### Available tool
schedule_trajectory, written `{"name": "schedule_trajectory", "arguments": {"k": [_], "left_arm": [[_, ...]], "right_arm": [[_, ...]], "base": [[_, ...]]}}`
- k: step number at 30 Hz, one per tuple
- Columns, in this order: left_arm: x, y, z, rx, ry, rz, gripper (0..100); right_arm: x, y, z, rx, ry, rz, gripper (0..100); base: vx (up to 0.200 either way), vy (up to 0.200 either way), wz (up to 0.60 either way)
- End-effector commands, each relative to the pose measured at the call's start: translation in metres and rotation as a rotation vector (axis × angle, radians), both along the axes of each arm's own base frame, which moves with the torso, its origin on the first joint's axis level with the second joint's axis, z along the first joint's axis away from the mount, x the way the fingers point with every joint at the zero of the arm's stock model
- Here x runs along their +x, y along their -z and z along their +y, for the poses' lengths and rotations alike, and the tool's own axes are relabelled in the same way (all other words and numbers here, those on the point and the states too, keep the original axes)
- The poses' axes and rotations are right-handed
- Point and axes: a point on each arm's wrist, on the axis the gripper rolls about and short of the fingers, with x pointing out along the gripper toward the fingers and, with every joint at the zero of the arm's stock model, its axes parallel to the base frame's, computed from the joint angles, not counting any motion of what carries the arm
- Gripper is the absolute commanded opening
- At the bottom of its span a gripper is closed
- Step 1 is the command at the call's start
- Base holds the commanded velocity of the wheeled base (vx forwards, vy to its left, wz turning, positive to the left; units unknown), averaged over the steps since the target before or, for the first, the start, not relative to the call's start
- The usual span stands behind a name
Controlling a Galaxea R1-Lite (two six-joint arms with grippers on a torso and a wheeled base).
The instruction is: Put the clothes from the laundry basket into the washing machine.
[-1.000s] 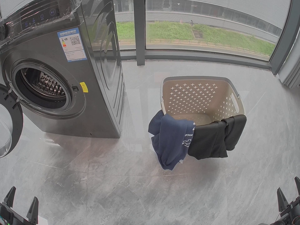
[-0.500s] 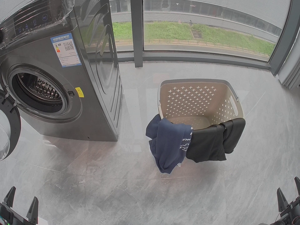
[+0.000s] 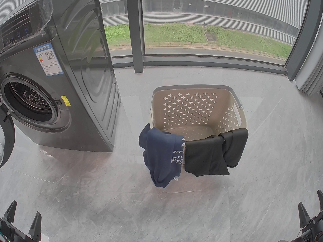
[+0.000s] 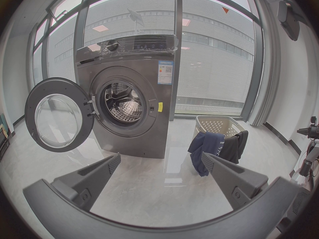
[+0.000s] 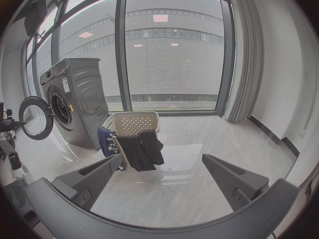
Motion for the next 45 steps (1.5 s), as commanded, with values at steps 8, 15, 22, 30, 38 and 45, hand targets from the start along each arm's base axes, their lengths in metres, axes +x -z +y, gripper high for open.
{"name": "schedule_trajectory", "arguments": {"k": [8, 15, 22, 30, 38, 45], "left_arm": [[0.0007, 0.0046, 0.0000, 0.000, 0.000, 0.009, 100], [0.0007, 0.0046, 0.0000, 0.000, 0.000, 0.009, 100], [0.0007, 0.0046, 0.0000, -0.002, 0.000, 0.009, 100], [0.0007, 0.0046, 0.0000, 0.000, 0.000, 0.009, 100], [0.0007, 0.0046, 0.0000, 0.000, 0.000, 0.009, 100], [0.0007, 0.0046, 0.0000, 0.000, 0.000, 0.009, 100]], "right_arm": [[0.0005, 0.0046, 0.0000, 0.000, 0.001, 0.007, 100], [0.0005, 0.0046, 0.0000, 0.002, 0.001, 0.007, 100], [0.0005, 0.0046, 0.0000, 0.002, 0.001, 0.007, 100], [0.0005, 0.0046, 0.0000, 0.002, 0.001, 0.007, 100], [0.0005, 0.0046, 0.0000, 0.002, 0.001, 0.007, 100], [0.0005, 0.0046, -0.0001, 0.002, -0.001, 0.007, 100]], "base": [[0.075, 0.000, 0.00], [0.171, 0.000, 0.00], [0.000, 0.000, 0.00], [0.000, -0.175, 0.00], [0.000, -0.125, 0.00], [0.000, 0.000, 0.00]]}}
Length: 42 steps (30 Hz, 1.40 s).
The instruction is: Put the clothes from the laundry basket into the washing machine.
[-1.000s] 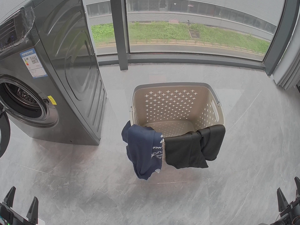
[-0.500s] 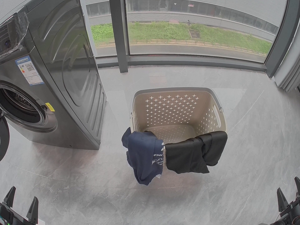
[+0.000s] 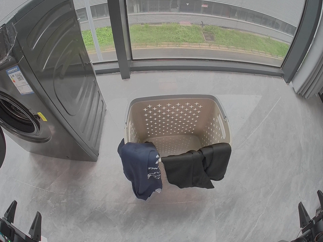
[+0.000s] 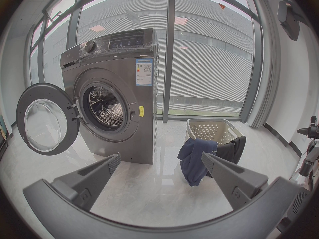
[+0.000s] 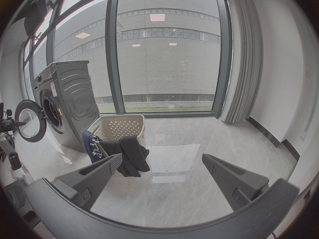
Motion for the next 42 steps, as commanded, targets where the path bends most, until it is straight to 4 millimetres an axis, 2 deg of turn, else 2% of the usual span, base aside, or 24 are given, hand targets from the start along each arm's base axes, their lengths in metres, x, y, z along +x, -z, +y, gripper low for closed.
{"name": "schedule_trajectory", "arguments": {"k": [1, 31, 38, 42], "left_arm": [[0.0007, 0.0046, 0.0000, 0.000, -0.001, 0.008, 100], [0.0007, 0.0046, 0.0000, -0.002, -0.001, 0.008, 100], [0.0007, 0.0046, 0.0000, 0.000, -0.001, 0.008, 100], [0.0007, 0.0046, 0.0000, 0.000, -0.001, 0.008, 100]], "right_arm": [[0.0005, 0.0047, 0.0000, 0.000, -0.002, 0.008, 100], [0.0004, 0.0047, -0.0001, 0.003, 0.002, 0.011, 100], [0.0004, 0.0045, -0.0001, 0.003, 0.002, 0.009, 100], [0.0005, 0.0048, -0.0001, 0.003, 0.002, 0.009, 100]], "base": [[0.000, 0.000, 0.00], [0.000, 0.000, 0.00], [0.000, -0.200, 0.00], [0.000, 0.000, 0.00]]}}
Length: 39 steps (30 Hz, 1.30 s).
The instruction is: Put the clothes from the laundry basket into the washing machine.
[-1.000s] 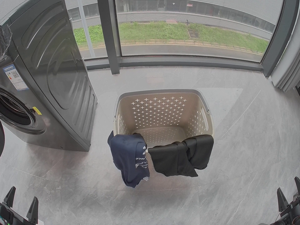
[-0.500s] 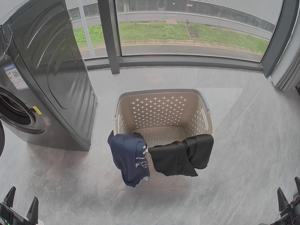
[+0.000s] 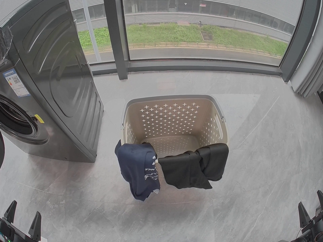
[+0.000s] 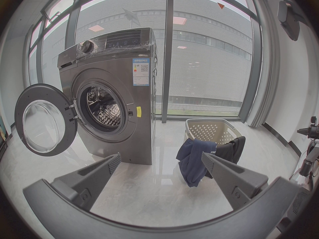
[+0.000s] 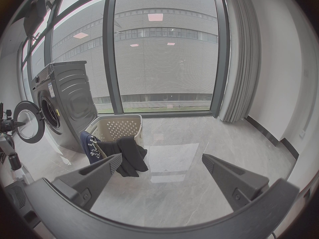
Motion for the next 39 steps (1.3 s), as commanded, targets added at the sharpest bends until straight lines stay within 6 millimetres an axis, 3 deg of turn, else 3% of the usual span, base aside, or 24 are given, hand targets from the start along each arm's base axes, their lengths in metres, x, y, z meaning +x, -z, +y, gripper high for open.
{"name": "schedule_trajectory", "arguments": {"k": [1, 7, 13, 22, 28, 39], "left_arm": [[0.0007, 0.0046, 0.0000, 0.000, -0.001, 0.008, 100], [0.0007, 0.0046, 0.0000, -0.002, -0.001, 0.008, 100], [0.0007, 0.0046, 0.0000, -0.002, -0.001, 0.008, 100], [0.0007, 0.0046, 0.0000, -0.002, -0.001, 0.008, 100], [0.0007, 0.0046, 0.0000, 0.000, -0.001, 0.008, 100], [0.0007, 0.0046, 0.0000, -0.002, -0.001, 0.008, 100]], "right_arm": [[0.0005, 0.0046, 0.0000, 0.000, 0.000, 0.007, 100], [0.0005, 0.0045, 0.0000, -0.002, 0.000, 0.006, 100], [0.0005, 0.0045, 0.0000, -0.002, 0.000, 0.006, 100], [0.0004, 0.0045, 0.0000, 0.000, -0.002, 0.004, 100], [0.0005, 0.0046, 0.0000, -0.002, -0.002, 0.007, 100], [0.0005, 0.0045, 0.0000, 0.003, 0.001, 0.006, 100]], "base": [[0.000, 0.000, 0.00], [0.000, 0.000, 0.00], [0.200, 0.000, 0.00], [0.000, 0.000, 0.00], [0.000, 0.200, 0.00], [0.000, 0.000, 0.00]]}}
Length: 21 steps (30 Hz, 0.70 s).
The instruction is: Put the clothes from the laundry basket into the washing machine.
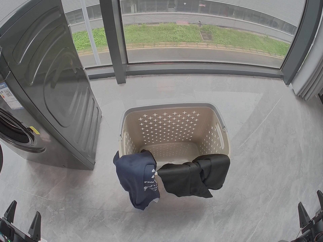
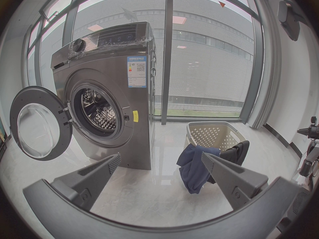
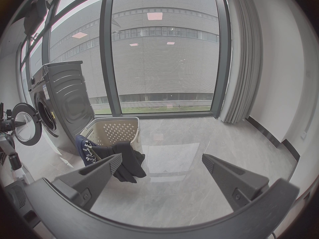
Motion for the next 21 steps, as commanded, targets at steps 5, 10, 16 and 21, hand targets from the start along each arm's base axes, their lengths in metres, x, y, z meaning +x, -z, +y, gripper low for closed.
{"name": "schedule_trajectory", "arguments": {"k": [5, 10, 16, 21], "left_arm": [[0.001, 0.005, 0.000, -0.001, -0.001, 0.008, 100], [0.001, 0.005, 0.000, 0.000, -0.001, 0.008, 100], [0.001, 0.005, 0.000, 0.000, -0.001, 0.008, 100], [0.001, 0.005, 0.000, 0.000, -0.001, 0.008, 100]], "right_arm": [[-0.016, -0.066, 0.000, 0.001, -0.002, -0.210, 100], [0.032, -0.078, 0.000, 0.011, -0.081, 0.098, 100], [0.094, -0.051, 0.012, 0.127, -0.151, 0.464, 100], [0.132, -0.040, 0.022, 0.173, -0.160, 0.537, 100]], "base": [[0.000, 0.000, 0.00], [0.000, 0.000, 0.00], [0.000, 0.000, 0.00], [0.000, 0.000, 0.00]]}}
